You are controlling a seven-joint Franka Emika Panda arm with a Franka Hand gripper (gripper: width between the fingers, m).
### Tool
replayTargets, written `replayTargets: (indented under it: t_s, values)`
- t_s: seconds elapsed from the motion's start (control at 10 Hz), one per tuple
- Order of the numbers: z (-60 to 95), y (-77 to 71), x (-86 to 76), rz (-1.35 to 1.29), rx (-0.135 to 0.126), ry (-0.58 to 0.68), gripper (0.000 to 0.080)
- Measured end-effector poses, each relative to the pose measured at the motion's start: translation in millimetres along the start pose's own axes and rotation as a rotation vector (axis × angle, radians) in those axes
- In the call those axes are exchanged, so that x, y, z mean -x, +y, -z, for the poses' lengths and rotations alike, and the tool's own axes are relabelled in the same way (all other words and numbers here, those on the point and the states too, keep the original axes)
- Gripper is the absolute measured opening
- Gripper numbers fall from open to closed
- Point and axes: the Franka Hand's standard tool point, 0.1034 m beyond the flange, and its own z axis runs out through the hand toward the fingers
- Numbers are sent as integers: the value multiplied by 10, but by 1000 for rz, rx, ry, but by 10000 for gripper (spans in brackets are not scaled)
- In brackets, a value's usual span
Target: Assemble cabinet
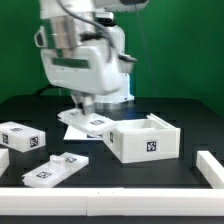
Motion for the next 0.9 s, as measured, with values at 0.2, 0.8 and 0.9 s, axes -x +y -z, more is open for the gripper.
replayTargets:
  t_s: [0.2, 0.8, 0.9]
  values:
    - [-50, 40, 48, -4, -3, 3, 67]
    - [-381, 784, 140, -135, 22, 85, 67]
    - [-415, 807, 89, -70, 11, 133, 67]
